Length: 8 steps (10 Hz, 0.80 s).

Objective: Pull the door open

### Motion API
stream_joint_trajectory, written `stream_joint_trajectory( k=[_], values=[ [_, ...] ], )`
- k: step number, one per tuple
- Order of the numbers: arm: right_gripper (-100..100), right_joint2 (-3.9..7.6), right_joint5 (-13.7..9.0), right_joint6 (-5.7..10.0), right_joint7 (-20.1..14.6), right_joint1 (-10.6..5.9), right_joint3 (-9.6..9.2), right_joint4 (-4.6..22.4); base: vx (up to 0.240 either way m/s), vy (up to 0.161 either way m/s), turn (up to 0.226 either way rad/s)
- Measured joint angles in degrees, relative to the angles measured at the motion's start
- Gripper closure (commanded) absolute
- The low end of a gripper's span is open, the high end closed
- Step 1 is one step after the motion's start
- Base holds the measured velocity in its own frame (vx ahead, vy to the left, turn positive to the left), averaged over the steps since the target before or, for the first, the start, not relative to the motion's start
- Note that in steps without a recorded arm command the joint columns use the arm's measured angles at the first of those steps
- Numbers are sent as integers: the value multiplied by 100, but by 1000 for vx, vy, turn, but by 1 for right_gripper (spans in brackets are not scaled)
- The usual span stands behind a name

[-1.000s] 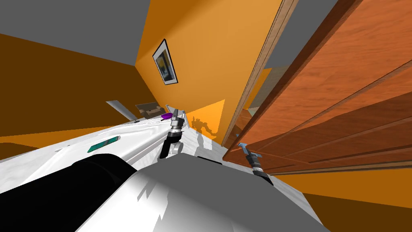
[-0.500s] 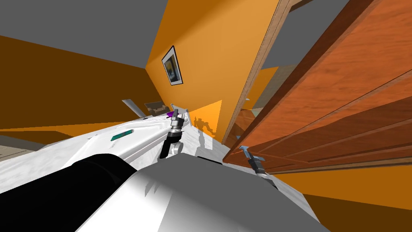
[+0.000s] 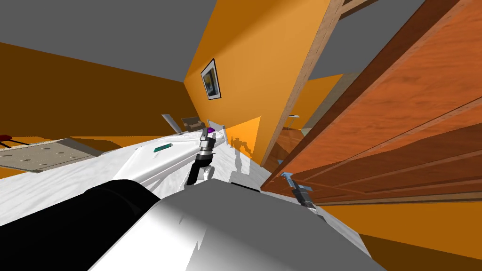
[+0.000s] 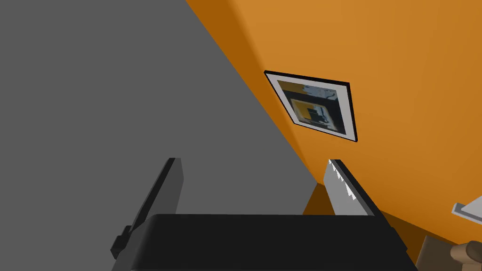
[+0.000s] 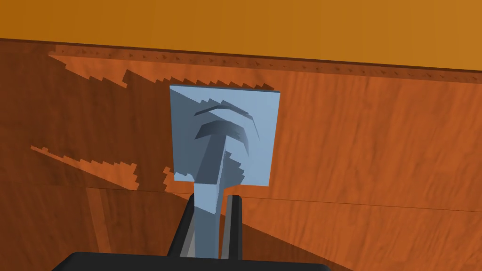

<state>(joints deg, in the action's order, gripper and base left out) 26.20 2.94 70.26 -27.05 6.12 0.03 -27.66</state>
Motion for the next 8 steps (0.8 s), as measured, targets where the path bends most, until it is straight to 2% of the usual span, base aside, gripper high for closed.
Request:
stream_joint_trajectory(
  k=[1,2,3,5,6,8],
  values=[
    [100,27,6,153,-19,7,-3,155,-215,-79,225],
    [100,52,10,259,-38,71,-3,195,-207,-99,183],
    [100,62,12,220,-54,248,-2,-27,-130,-61,58],
    [100,74,26,289,-74,300,-16,6,-100,-30,84],
    [100,84,29,375,-80,247,-18,141,-145,-27,205],
    [100,128,19,500,-109,299,1,173,-118,-54,99]
  ],
)
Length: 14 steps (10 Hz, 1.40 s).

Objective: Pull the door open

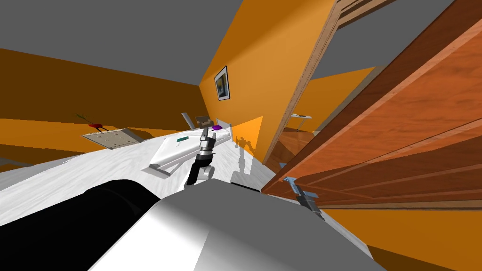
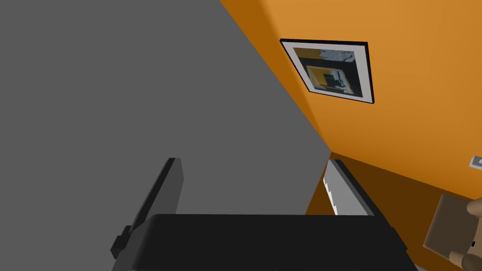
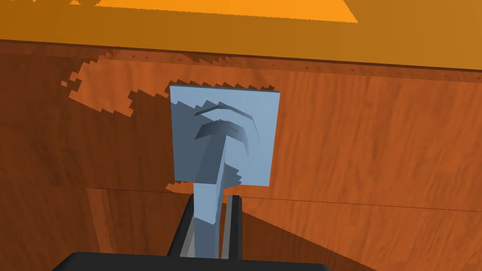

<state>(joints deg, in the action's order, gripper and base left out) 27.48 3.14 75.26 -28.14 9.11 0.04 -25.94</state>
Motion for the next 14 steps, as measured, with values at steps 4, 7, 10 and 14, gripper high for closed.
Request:
stream_joint_trajectory(
  k=[4,7,10,14],
  values=[
    [100,-121,141,128,74,358,85,-228,-11,-58,48],
    [100,-218,261,394,154,507,168,-147,-3,-59,55],
    [100,-351,397,601,252,793,252,-251,-13,-63,84],
    [100,-511,593,904,386,1186,417,-461,-7,-16,57]
  ],
)
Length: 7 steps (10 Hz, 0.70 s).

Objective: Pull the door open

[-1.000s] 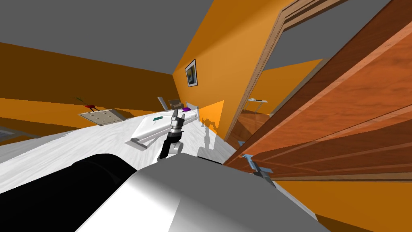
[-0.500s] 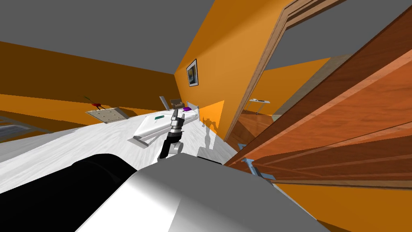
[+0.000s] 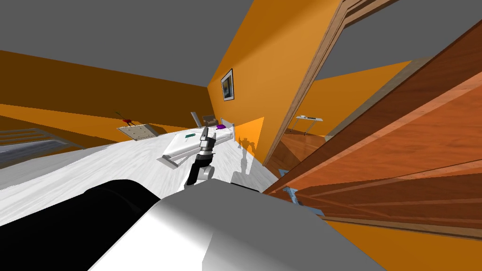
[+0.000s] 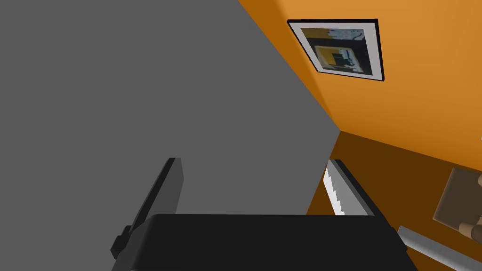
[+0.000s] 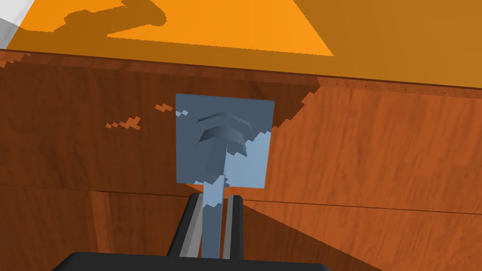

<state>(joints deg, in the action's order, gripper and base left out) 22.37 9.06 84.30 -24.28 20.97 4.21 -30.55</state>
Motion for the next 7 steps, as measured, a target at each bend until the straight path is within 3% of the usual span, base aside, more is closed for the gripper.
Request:
stream_joint_trajectory(
  k=[2,3,5,6,7],
  values=[
    [100,-24,17,70,26,14,-1,80,-7,-13,44],
    [100,-82,62,-77,21,312,21,-348,-16,-15,52],
    [100,-85,97,192,66,122,34,24,0,0,0],
    [100,-86,97,245,76,74,38,153,-17,-26,91],
    [100,-118,138,416,124,42,63,394,-13,-24,84]
  ],
)
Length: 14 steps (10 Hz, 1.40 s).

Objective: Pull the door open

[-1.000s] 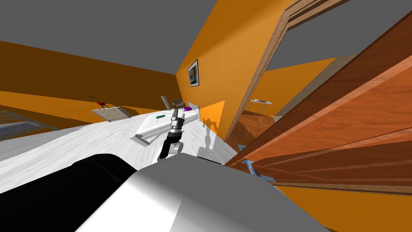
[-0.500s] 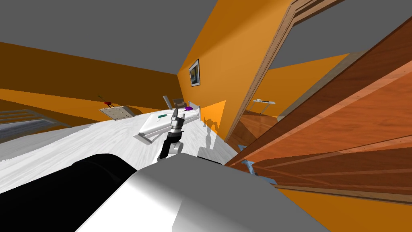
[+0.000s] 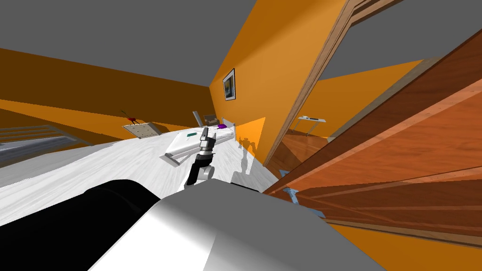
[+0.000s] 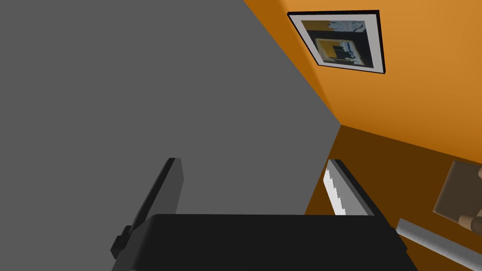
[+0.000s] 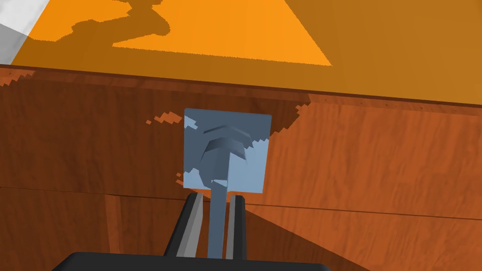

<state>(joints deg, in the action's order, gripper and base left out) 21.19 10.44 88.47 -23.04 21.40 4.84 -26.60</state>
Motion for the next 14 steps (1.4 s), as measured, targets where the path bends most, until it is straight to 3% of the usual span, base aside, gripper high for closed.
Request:
stream_joint_trajectory(
  k=[1,3,4,5,6,7,10,13,14],
  values=[
    [100,-7,23,57,4,82,13,-49,0,0,0],
    [100,-68,36,-140,6,311,19,-477,4,6,-20],
    [100,-67,38,-165,2,309,18,-487,31,0,3],
    [100,-55,38,-72,11,213,17,-294,18,-22,76],
    [100,-111,80,22,61,259,39,-243,-3,-13,47],
    [100,-126,105,-12,60,366,51,-405,0,0,0],
    [100,-108,113,65,44,327,56,-290,-8,1,-4],
    [100,-123,118,15,43,427,52,-431,-10,-2,7],
    [100,-119,121,81,59,344,50,-262,-5,-5,16]
  ],
)
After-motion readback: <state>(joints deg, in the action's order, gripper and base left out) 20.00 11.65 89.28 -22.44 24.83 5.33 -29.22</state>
